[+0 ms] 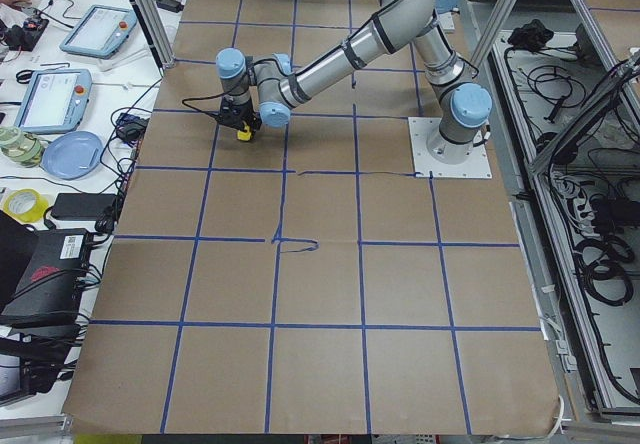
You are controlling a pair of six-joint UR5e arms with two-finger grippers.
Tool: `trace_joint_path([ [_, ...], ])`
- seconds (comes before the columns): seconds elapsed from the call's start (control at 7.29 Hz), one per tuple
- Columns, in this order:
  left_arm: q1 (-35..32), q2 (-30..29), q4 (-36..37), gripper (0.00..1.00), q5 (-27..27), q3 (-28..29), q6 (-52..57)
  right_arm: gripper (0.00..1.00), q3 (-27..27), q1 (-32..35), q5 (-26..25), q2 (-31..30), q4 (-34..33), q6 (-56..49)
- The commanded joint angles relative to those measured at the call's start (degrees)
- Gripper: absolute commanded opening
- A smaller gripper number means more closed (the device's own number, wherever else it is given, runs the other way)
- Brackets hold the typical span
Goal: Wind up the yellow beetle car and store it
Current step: 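Press the left gripper on the car and pull it backward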
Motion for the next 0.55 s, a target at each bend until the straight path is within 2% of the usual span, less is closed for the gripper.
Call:
trace_joint_path([
  [0.0,0.0,0.2,0.0,0.00,-1.3,-0.5,-0.9,1.00,0.0,0.0,0.0,0.0,0.0,0.0],
  [0.41,0.0,-0.5,0.0,0.00,-0.9,-0.5,-3.7,1.00,0.0,-0.1,-0.1,0.0,0.0,-0.1],
])
